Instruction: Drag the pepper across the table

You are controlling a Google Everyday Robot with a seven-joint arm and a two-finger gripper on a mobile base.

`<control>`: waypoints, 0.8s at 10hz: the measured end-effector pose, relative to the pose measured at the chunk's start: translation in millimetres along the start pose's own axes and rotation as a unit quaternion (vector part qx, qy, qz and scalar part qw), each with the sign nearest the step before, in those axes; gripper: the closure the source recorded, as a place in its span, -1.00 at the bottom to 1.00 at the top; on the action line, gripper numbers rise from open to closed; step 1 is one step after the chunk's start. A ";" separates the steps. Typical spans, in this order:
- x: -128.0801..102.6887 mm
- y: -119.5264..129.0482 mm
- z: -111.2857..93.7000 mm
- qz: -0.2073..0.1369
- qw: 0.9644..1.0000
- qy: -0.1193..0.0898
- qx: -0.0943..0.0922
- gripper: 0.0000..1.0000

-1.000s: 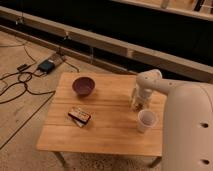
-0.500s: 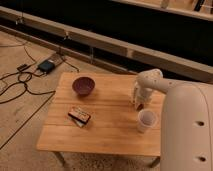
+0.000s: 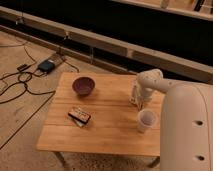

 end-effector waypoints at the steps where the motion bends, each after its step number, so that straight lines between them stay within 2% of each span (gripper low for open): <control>1: 1.3 1.9 -0.3 0.000 1.000 0.002 0.000 1.00; 5: 9.7 21.6 -3.3 -0.015 1.000 0.011 -0.003 1.00; 8: 24.9 59.2 -9.3 -0.048 0.999 0.021 -0.013 1.00</control>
